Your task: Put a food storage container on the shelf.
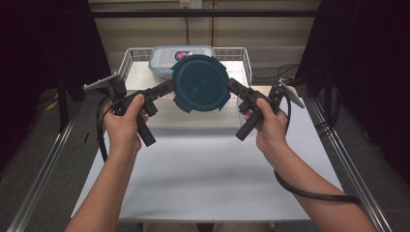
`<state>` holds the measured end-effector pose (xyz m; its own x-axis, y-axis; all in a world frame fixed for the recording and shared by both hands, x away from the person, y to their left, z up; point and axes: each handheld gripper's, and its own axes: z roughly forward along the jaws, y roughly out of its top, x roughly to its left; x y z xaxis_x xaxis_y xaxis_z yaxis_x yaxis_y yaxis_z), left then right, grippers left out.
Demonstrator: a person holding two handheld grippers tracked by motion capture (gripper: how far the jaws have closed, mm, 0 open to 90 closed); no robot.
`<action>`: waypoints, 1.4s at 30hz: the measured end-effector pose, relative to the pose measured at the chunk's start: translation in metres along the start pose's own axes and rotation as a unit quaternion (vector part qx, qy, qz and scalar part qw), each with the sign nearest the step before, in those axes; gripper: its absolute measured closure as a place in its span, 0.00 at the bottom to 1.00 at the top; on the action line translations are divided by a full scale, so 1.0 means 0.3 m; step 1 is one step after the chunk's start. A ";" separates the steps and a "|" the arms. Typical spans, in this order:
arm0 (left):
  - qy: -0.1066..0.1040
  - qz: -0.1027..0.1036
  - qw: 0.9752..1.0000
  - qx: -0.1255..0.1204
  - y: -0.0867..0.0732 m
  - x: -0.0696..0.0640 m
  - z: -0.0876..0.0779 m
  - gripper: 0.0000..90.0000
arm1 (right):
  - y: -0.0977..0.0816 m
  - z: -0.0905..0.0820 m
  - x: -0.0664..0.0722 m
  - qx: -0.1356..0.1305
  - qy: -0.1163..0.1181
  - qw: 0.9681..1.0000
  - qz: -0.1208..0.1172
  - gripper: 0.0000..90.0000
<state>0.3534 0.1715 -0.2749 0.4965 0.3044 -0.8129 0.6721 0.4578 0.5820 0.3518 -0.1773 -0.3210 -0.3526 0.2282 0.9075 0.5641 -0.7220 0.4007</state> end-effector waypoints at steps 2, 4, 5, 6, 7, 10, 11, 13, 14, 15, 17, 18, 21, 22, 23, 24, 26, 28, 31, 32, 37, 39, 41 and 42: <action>0.000 0.005 1.000 0.002 0.010 -0.002 0.002 0.86 | 0.013 0.016 0.013 -0.004 0.001 1.000 -0.004 0.84; -0.005 -0.001 1.000 -0.001 0.031 -0.008 0.010 0.86 | 0.020 0.024 0.019 -0.006 0.001 1.000 -0.001 0.84; -0.006 -0.001 1.000 -0.003 0.041 -0.008 0.014 0.86 | 0.027 0.033 0.023 -0.007 0.002 1.000 -0.005 0.84; -0.008 0.002 1.000 -0.001 0.053 -0.008 0.017 0.86 | 0.034 0.043 0.029 -0.008 0.001 1.000 -0.005 0.84; -0.010 -0.003 1.000 -0.005 0.064 -0.010 0.024 0.86 | 0.048 0.063 0.040 -0.013 0.000 1.000 -0.004 0.84; -0.013 -0.002 1.000 -0.009 0.118 -0.004 0.039 0.86 | 0.073 0.100 0.057 -0.014 -0.001 1.000 -0.012 0.84; -0.016 -0.005 1.000 -0.011 0.133 -0.002 0.044 0.86 | 0.081 0.114 0.065 -0.016 -0.003 1.000 -0.008 0.84; -0.016 -0.006 1.000 -0.010 0.149 0.003 0.046 0.86 | 0.088 0.130 0.070 -0.019 -0.005 1.000 -0.011 0.84; -0.019 -0.011 1.000 -0.015 0.181 0.016 0.055 0.86 | 0.106 0.160 0.083 -0.016 -0.008 1.000 -0.007 0.84; -0.019 -0.017 1.000 -0.018 0.198 0.022 0.061 0.86 | 0.115 0.179 0.086 -0.017 -0.008 1.000 -0.007 0.84; -0.020 -0.024 0.999 -0.023 0.231 0.038 0.075 0.86 | 0.134 0.220 0.089 -0.021 -0.012 1.000 -0.005 0.84; -0.020 -0.028 0.999 -0.027 0.246 0.046 0.083 0.86 | 0.143 0.239 0.092 -0.021 -0.014 1.000 -0.005 0.84; -0.019 -0.045 0.998 -0.030 0.296 0.078 0.108 0.86 | 0.177 0.299 0.097 -0.025 -0.021 0.999 0.002 0.84; -0.019 -0.045 0.998 -0.030 0.296 0.078 0.108 0.86 | 0.177 0.299 0.097 -0.025 -0.021 0.999 0.002 0.84; -0.016 -0.049 0.998 -0.033 0.326 0.101 0.126 0.86 | 0.196 0.340 0.092 -0.031 -0.028 0.999 0.006 0.84; -0.016 -0.049 0.998 -0.033 0.326 0.101 0.126 0.86 | 0.196 0.340 0.092 -0.031 -0.028 0.999 0.006 0.84; -0.008 -0.058 0.998 -0.038 0.354 0.125 0.147 0.86 | 0.213 0.376 0.086 -0.030 -0.039 0.999 0.004 0.84; 0.004 -0.057 0.997 -0.042 0.370 0.141 0.159 0.86 | 0.223 0.408 0.075 -0.033 -0.049 0.998 0.009 0.83; 0.010 -0.073 0.996 -0.047 0.384 0.170 0.176 0.85 | 0.236 0.447 0.054 -0.026 -0.071 0.997 0.007 0.83; 0.007 -0.081 0.995 -0.049 0.387 0.177 0.179 0.85 | 0.239 0.458 0.045 -0.031 -0.071 0.997 0.013 0.83; 0.020 -0.094 0.994 -0.057 0.390 0.200 0.184 0.83 | 0.252 0.484 0.040 -0.024 -0.083 0.996 0.012 0.83; 0.029 -0.092 0.994 -0.056 0.386 0.208 0.181 0.82 | 0.253 0.485 0.042 -0.022 -0.081 0.996 0.012 0.83; 0.043 -0.081 0.994 -0.058 0.385 0.209 0.181 0.82 | 0.253 0.490 0.044 -0.025 -0.082 0.996 0.013 0.83; 0.027 -0.078 0.995 -0.055 0.387 0.210 0.178 0.86 | 0.252 0.492 0.042 -0.027 -0.091 0.995 0.004 0.81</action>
<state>0.4921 0.1993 -0.2573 0.3587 0.2661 -0.8947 0.6731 0.5904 0.4454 0.5003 -0.1326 -0.2607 -0.2051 0.3335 0.9201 0.5228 -0.7574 0.3911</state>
